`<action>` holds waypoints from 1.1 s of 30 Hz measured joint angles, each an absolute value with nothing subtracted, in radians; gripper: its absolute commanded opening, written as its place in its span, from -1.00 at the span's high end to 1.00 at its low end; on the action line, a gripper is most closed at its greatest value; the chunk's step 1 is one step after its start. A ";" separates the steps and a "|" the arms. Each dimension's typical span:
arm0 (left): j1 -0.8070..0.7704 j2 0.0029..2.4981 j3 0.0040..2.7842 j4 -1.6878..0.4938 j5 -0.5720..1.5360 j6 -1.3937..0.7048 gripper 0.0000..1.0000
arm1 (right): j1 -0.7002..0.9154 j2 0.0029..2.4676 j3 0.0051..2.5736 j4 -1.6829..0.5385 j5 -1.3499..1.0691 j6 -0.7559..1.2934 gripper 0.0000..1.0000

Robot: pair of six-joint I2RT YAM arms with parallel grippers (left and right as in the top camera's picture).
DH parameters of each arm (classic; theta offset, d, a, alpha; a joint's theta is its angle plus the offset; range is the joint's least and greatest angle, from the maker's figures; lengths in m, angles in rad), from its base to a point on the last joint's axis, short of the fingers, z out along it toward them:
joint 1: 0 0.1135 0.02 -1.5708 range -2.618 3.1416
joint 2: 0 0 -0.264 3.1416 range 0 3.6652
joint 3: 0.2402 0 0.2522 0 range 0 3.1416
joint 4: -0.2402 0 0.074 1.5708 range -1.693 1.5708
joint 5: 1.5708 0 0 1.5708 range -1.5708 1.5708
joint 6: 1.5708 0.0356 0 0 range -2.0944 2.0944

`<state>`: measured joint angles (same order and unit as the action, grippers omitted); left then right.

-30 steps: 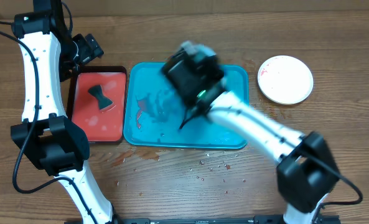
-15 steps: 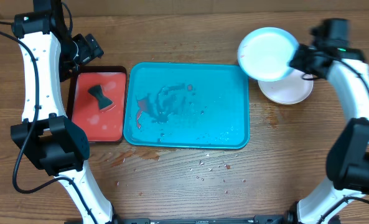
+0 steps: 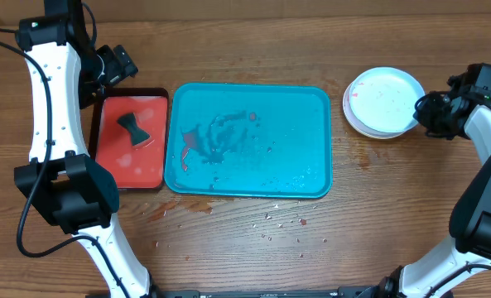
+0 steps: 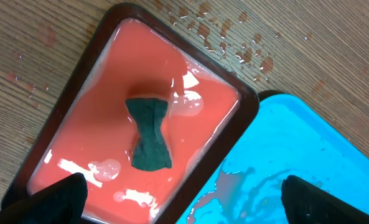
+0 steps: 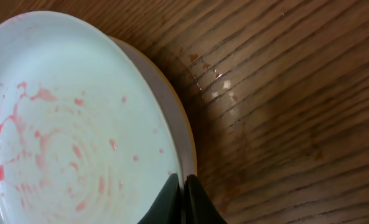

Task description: Clean dirty plates on tray and stack at the side

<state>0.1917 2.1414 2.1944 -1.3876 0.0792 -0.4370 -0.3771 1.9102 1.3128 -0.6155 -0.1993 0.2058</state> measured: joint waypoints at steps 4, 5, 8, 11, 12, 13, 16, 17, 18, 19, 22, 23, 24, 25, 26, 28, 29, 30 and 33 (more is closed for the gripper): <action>0.192 2.141 2.194 -1.388 0.079 -0.437 -1.00 | -0.373 1.910 1.312 -0.600 -0.197 0.214 0.40; 0.192 2.141 2.194 -1.388 0.079 -0.437 -0.99 | -0.372 1.910 1.312 -0.602 -0.196 0.211 0.31; 0.192 2.141 2.194 -1.388 0.079 -0.437 -1.00 | -0.370 1.910 1.312 -0.614 -0.198 0.218 -0.72; 0.192 2.141 2.194 -1.388 0.079 -0.437 -1.00 | -0.370 1.910 1.311 -0.641 -0.209 0.209 -0.74; 0.192 2.141 2.194 -1.388 0.079 -0.437 -1.00 | -0.370 1.910 1.311 -0.653 -0.215 0.209 -0.74; 0.192 2.141 2.194 -1.388 0.079 -0.437 -1.00 | -0.370 1.910 1.311 -0.669 -0.221 0.209 -0.77; 0.192 2.141 2.194 -1.388 0.079 -0.437 -1.00 | -0.368 1.910 1.310 -0.711 -0.237 0.206 -1.00; 0.192 2.141 2.194 -1.388 0.079 -0.437 -1.00 | -0.366 1.910 1.310 -0.727 -0.242 0.207 -1.00; 0.192 2.141 2.194 -1.388 0.079 -0.437 -1.00 | -0.366 1.910 1.309 -0.742 -0.248 0.208 -1.00; 0.192 2.141 2.194 -1.388 0.079 -0.437 -0.99 | -0.365 1.910 1.309 -0.751 -0.250 0.210 -1.00; 0.192 2.141 2.194 -1.388 0.079 -0.437 -1.00 | -0.364 1.897 1.306 -0.785 -0.266 0.204 -1.00; 0.192 2.141 2.194 -1.388 0.079 -0.437 -1.00 | -0.364 1.883 1.306 -0.800 -0.282 0.191 -1.00; 0.192 2.141 2.194 -1.388 0.079 -0.437 -1.00 | -0.364 1.865 1.304 -0.816 -0.299 0.176 -1.00; 0.192 2.141 2.194 -1.388 0.079 -0.437 -1.00 | -0.364 1.839 1.302 -0.838 -0.319 0.160 -1.00; 0.192 2.141 2.194 -1.388 0.079 -0.437 -1.00 | -0.364 1.806 1.301 -0.862 -0.338 0.144 -1.00; 0.192 2.141 2.194 -1.388 0.079 -0.437 -1.00 | -0.364 1.712 1.300 -0.912 -0.377 0.115 -1.00; 0.192 2.141 2.194 -1.388 0.079 -0.437 -1.00 | -0.364 1.678 1.300 -0.929 -0.387 0.104 -1.00; 0.192 2.141 2.194 -1.388 0.079 -0.437 -1.00 | -0.360 1.621 1.300 -0.960 -0.400 0.092 -1.00; 0.192 2.141 2.194 -1.388 0.079 -0.437 -0.99 | -0.348 1.486 1.300 -1.074 -0.418 0.048 -1.00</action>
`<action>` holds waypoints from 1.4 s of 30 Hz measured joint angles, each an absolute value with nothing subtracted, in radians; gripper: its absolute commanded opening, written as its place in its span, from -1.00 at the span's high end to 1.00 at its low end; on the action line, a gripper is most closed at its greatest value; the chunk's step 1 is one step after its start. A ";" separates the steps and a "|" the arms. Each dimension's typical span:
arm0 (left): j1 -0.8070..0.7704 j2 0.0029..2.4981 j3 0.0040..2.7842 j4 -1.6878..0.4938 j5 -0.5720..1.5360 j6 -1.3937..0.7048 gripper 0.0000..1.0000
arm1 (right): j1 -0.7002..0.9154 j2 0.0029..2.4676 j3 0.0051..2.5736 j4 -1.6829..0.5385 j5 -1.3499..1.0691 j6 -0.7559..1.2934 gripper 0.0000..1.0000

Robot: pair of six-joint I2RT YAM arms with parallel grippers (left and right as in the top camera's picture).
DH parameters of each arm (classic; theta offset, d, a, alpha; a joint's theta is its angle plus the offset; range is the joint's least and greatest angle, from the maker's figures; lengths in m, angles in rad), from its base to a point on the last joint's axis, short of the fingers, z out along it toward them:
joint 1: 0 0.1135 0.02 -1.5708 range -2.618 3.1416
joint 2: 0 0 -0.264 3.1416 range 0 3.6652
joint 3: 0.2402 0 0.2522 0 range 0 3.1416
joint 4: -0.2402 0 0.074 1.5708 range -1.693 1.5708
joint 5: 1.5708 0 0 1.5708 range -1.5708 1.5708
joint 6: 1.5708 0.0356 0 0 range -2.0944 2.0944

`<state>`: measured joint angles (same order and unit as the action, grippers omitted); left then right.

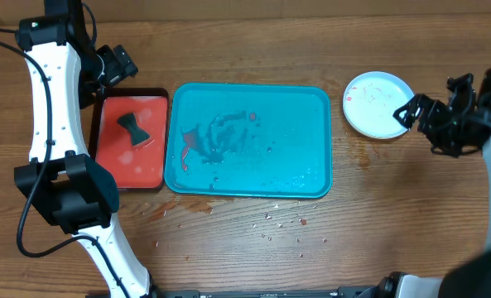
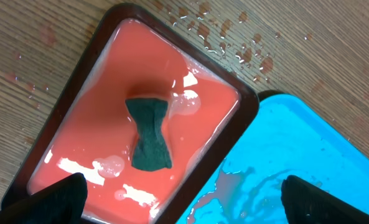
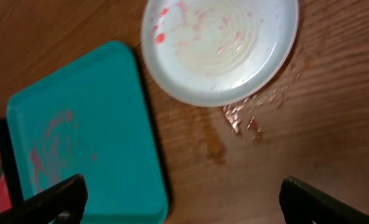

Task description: Clean dirty plates on tray and stack at the side

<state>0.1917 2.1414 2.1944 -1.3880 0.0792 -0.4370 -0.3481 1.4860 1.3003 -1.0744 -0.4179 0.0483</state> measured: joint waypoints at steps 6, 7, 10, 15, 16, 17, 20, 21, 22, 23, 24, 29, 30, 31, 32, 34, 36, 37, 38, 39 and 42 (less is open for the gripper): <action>0.192 2.141 2.194 -1.388 0.079 -0.437 -1.00 | -0.269 1.231 1.300 -1.256 -0.438 -0.005 -1.00; 0.192 2.141 2.194 -1.388 0.079 -0.437 -0.99 | -0.254 1.195 1.300 -1.280 -0.441 -0.007 -1.00; 0.192 2.141 2.194 -1.388 0.079 -0.437 -1.00 | -0.204 1.079 1.300 -1.377 -0.447 -0.015 -1.00; 0.192 2.141 2.194 -1.388 0.079 -0.437 -1.00 | -0.175 0.994 1.300 -1.432 -0.449 -0.015 -1.00; 0.192 2.141 2.194 -1.388 0.079 -0.437 -1.00 | -0.175 0.986 1.300 -1.432 -0.449 -0.016 -1.00; 0.192 2.141 2.194 -1.388 0.079 -0.437 -1.00 | -0.175 0.982 1.300 -1.433 -0.449 -0.015 -1.00; 0.192 2.141 2.194 -1.388 0.079 -0.437 -1.00 | -0.175 0.981 1.300 -1.449 -0.448 -0.016 -1.00; 0.192 2.141 2.194 -1.388 0.079 -0.437 -1.00 | -0.175 0.982 1.300 -1.459 -0.447 -0.016 -1.00; 0.192 2.141 2.194 -1.388 0.079 -0.437 -0.99 | -0.175 0.983 1.300 -1.468 -0.442 -0.016 -1.00; 0.192 2.141 2.194 -1.388 0.079 -0.437 -1.00 | -0.175 0.983 1.300 -1.473 -0.437 -0.017 -1.00; 0.192 2.141 2.194 -1.388 0.079 -0.437 -1.00 | -0.175 0.983 1.300 -1.477 -0.436 -0.017 -1.00; 0.192 2.141 2.194 -1.388 0.079 -0.437 -1.00 | -0.141 0.985 1.298 -1.446 -0.425 -0.019 -1.00; 0.192 2.141 2.194 -1.388 0.079 -0.437 -1.00 | -0.134 0.985 1.298 -1.441 -0.426 -0.019 -1.00; 0.192 2.141 2.194 -1.388 0.079 -0.437 -1.00 | -0.114 0.980 1.287 -1.401 -0.422 -0.019 -1.00; 0.192 2.141 2.194 -1.388 0.079 -0.437 -1.00 | -0.093 0.973 1.272 -1.361 -0.418 -0.020 -1.00; 0.192 2.141 2.194 -1.388 0.079 -0.437 -0.99 | -0.060 0.950 1.234 -1.290 -0.410 -0.021 -1.00; 0.192 2.141 2.194 -1.388 0.079 -0.437 -1.00 | -0.043 0.905 1.175 -1.212 -0.403 -0.023 -1.00; 0.192 2.141 2.194 -1.388 0.079 -0.437 -1.00 | -0.043 0.867 1.132 -1.165 -0.400 -0.023 -1.00; 0.192 2.141 2.194 -1.388 0.079 -0.437 -0.99 | -0.042 0.832 1.096 -1.136 -0.397 -0.022 -1.00; 0.192 2.141 2.194 -1.388 0.079 -0.437 -1.00 | -0.042 0.792 1.055 -1.103 -0.394 -0.023 -1.00; 0.192 2.141 2.194 -1.388 0.079 -0.437 -1.00 | -0.039 0.674 0.926 -0.986 -0.392 -0.023 -1.00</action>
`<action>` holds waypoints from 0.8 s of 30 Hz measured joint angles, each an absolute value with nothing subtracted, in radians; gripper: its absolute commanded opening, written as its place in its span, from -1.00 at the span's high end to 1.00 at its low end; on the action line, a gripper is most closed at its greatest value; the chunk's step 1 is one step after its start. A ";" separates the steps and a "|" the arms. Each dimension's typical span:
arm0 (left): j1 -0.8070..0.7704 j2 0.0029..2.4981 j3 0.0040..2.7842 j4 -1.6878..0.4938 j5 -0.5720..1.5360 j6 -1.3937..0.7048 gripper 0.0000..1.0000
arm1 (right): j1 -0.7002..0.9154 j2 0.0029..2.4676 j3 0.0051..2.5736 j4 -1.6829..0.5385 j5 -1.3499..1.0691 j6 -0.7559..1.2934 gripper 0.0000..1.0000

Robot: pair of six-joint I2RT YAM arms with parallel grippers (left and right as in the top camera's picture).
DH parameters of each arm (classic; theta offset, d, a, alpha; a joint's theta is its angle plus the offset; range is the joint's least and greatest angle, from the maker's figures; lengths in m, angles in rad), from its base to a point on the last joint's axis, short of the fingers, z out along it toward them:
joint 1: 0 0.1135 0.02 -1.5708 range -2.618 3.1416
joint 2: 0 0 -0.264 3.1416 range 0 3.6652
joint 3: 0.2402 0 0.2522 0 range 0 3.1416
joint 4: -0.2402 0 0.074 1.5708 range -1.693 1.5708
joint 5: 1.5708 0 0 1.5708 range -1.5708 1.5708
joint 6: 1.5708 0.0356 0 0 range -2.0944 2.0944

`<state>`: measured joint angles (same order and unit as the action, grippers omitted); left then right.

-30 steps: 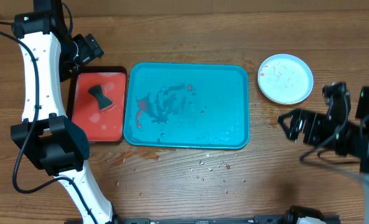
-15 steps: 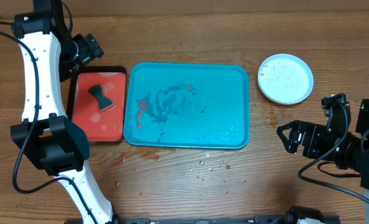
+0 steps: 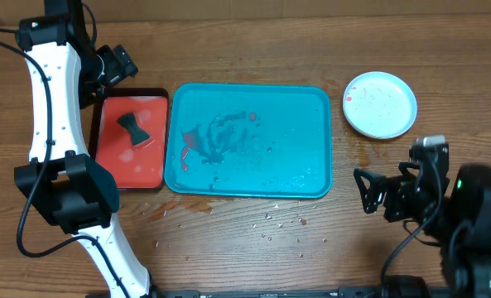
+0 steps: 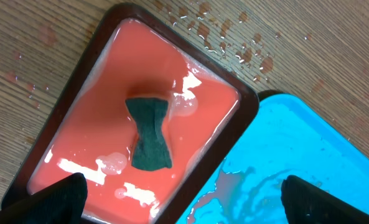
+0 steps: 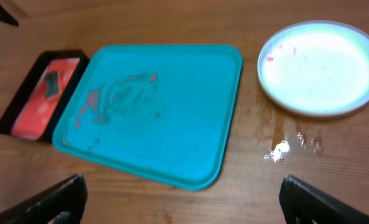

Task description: Clean dirty plates on tray and stack at the side

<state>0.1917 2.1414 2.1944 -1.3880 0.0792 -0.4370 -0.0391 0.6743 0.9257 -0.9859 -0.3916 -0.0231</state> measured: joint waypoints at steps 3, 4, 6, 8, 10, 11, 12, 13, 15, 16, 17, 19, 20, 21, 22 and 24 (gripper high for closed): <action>0.192 2.141 2.194 -1.388 0.079 -0.437 -0.99 | -0.038 0.563 0.783 -0.858 -0.389 -0.023 -1.00; 0.192 2.141 2.194 -1.388 0.079 -0.437 -0.99 | -0.038 0.521 0.728 -0.810 -0.388 -0.023 -1.00; 0.192 2.141 2.194 -1.388 0.079 -0.437 -1.00 | -0.038 0.455 0.645 -0.745 -0.389 -0.022 -1.00; 0.192 2.141 2.194 -1.388 0.079 -0.437 -1.00 | -0.036 0.391 0.570 -0.685 -0.389 -0.023 -1.00; 0.192 2.141 2.194 -1.388 0.079 -0.437 -1.00 | -0.028 0.329 0.504 -0.624 -0.389 -0.022 -1.00; 0.192 2.141 2.194 -1.388 0.079 -0.437 -0.99 | -0.021 0.303 0.476 -0.595 -0.389 -0.023 -1.00; 0.192 2.141 2.194 -1.388 0.079 -0.437 -0.99 | -0.012 0.276 0.448 -0.570 -0.387 -0.022 -1.00; 0.192 2.141 2.194 -1.388 0.079 -0.437 -1.00 | -0.003 0.254 0.426 -0.548 -0.384 -0.022 -1.00; 0.192 2.141 2.194 -1.388 0.079 -0.437 -1.00 | 0.019 0.212 0.384 -0.513 -0.372 -0.022 -1.00; 0.192 2.141 2.194 -1.388 0.079 -0.437 -0.99 | 0.030 0.191 0.366 -0.496 -0.361 -0.023 -1.00; 0.192 2.141 2.194 -1.388 0.079 -0.437 -1.00 | 0.042 0.166 0.344 -0.479 -0.350 -0.022 -1.00; 0.192 2.141 2.194 -1.388 0.079 -0.437 -1.00 | 0.059 0.119 0.306 -0.433 -0.327 -0.023 -1.00; 0.192 2.141 2.194 -1.388 0.079 -0.437 -0.99 | 0.062 0.103 0.294 -0.412 -0.322 -0.023 -1.00; 0.192 2.141 2.194 -1.388 0.079 -0.437 -1.00 | 0.064 0.084 0.279 -0.388 -0.316 -0.024 -1.00; 0.192 2.141 2.194 -1.388 0.079 -0.437 -0.99 | 0.064 0.062 0.263 -0.353 -0.307 -0.023 -1.00; 0.192 2.141 2.194 -1.388 0.079 -0.437 -1.00 | 0.066 0.031 0.237 -0.299 -0.297 -0.023 -1.00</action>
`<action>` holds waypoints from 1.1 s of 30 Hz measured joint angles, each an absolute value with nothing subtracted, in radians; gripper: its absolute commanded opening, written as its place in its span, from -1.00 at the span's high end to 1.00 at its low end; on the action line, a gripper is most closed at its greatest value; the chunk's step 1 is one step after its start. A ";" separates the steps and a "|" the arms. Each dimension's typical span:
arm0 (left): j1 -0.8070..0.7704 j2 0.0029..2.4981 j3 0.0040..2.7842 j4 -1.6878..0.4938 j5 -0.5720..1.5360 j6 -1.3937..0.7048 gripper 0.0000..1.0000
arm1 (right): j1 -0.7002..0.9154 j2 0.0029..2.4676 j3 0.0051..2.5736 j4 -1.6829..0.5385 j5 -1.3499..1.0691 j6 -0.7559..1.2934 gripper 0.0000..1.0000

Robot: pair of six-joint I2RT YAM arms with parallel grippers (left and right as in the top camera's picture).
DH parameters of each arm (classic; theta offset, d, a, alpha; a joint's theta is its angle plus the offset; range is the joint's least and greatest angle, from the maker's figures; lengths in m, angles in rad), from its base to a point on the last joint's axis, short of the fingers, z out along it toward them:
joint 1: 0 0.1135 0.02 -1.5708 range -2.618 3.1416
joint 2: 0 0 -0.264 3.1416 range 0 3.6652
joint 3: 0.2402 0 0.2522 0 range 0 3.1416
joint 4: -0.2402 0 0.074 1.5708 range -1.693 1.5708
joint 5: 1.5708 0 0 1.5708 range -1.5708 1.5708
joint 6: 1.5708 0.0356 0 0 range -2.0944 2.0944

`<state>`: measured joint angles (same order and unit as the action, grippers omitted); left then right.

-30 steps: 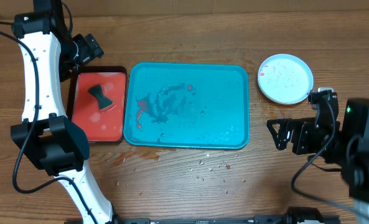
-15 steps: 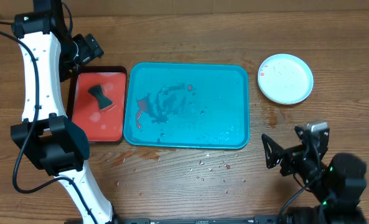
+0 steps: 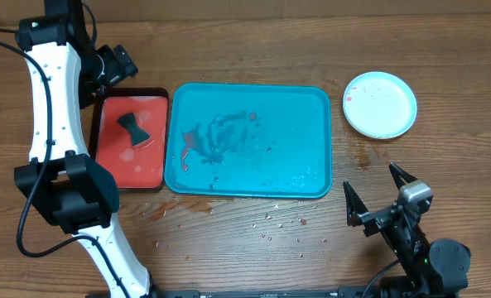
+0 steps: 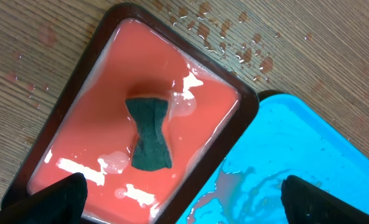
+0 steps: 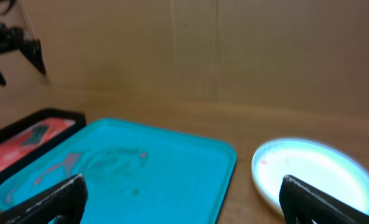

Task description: Clean dirty plates on tray and stack at the side

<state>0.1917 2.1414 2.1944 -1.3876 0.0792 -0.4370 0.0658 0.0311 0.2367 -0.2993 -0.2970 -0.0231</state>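
Note:
Stacked white plates [image 3: 381,104], the top one flecked with pink, sit on the table right of the teal tray [image 3: 249,139]. The tray holds reddish smears and water and no plate. My right gripper [image 3: 371,190] hangs open and empty near the table's front edge, well below the plates. Its wrist view looks level across the tray [image 5: 172,168] to the plates [image 5: 315,174]. My left gripper [image 3: 115,66] is open at the far left, above the red tub [image 4: 84,124] with the dark sponge [image 4: 149,134] lying in it.
The red tub [image 3: 131,139], dark-rimmed and full of pink liquid, stands against the tray's left side. Droplets and pink specks [image 3: 282,222] dot the wood in front of the tray. A brown cardboard wall [image 5: 234,50] rises behind the table.
My right gripper has moved from beside the tray's front right corner back toward the table's front edge, and its camera now looks level across the table. The left arm has not moved.
My right gripper was shut on the rim of the top plate, which lay offset on the stack at the right. Then it was open and clear of the squared-up plates. After that it stood nearer the front, and now nearer still.

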 measured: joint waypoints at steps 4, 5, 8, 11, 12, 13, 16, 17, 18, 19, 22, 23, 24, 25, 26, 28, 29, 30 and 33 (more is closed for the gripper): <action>0.192 2.141 2.194 -1.388 0.079 -0.437 -1.00 | 0.066 0.013 0.185 -0.213 -0.275 -0.024 -1.00; 0.192 2.141 2.194 -1.388 0.079 -0.437 -1.00 | 0.066 0.013 0.170 -0.189 -0.268 -0.023 -1.00; 0.192 2.141 2.194 -1.388 0.079 -0.437 -1.00 | 0.066 0.013 0.133 -0.132 -0.247 -0.023 -1.00; 0.192 2.141 2.194 -1.388 0.079 -0.437 -0.99 | 0.066 0.013 0.100 -0.081 -0.221 -0.023 -1.00; 0.192 2.141 2.194 -1.388 0.079 -0.437 -1.00 | 0.066 0.013 0.085 -0.049 -0.208 -0.023 -1.00; 0.192 2.141 2.194 -1.388 0.079 -0.437 -1.00 | 0.066 0.013 0.077 -0.034 -0.201 -0.023 -1.00; 0.192 2.141 2.194 -1.388 0.079 -0.437 -1.00 | 0.066 0.013 0.041 0.014 -0.170 -0.023 -1.00; 0.192 2.141 2.194 -1.388 0.079 -0.437 -1.00 | 0.066 0.013 0.028 0.021 -0.157 -0.023 -1.00; 0.192 2.141 2.194 -1.388 0.079 -0.437 -1.00 | 0.066 0.013 0.021 0.015 -0.145 -0.023 -1.00; 0.192 2.141 2.194 -1.388 0.079 -0.437 -1.00 | 0.066 0.013 0.019 0.006 -0.135 -0.023 -1.00; 0.192 2.141 2.194 -1.388 0.079 -0.437 -1.00 | 0.066 0.013 0.019 -0.011 -0.095 -0.023 -1.00; 0.192 2.141 2.194 -1.387 0.079 -0.437 -1.00 | 0.066 0.012 0.019 -0.035 -0.086 -0.023 -1.00; 0.192 2.141 2.194 -1.388 0.079 -0.437 -0.99 | 0.066 0.012 0.019 -0.067 -0.072 -0.023 -1.00; 0.192 2.141 2.194 -1.388 0.079 -0.437 -1.00 | 0.066 0.012 0.019 -0.086 -0.063 -0.023 -1.00; 0.192 2.141 2.194 -1.388 0.079 -0.437 -1.00 | 0.066 0.012 0.019 -0.090 -0.057 -0.023 -1.00; 0.192 2.141 2.194 -1.388 0.079 -0.437 -0.99 | 0.066 0.012 0.019 -0.090 -0.046 -0.023 -1.00; 0.192 2.141 2.194 -1.388 0.079 -0.437 -1.00 | 0.066 0.012 0.019 -0.090 -0.042 -0.023 -1.00; 0.192 2.141 2.194 -1.388 0.079 -0.437 -1.00 | 0.066 0.012 0.019 -0.090 -0.039 -0.023 -1.00; 0.192 2.141 2.194 -1.388 0.079 -0.437 -0.99 | 0.066 0.012 0.019 -0.090 -0.035 -0.023 -1.00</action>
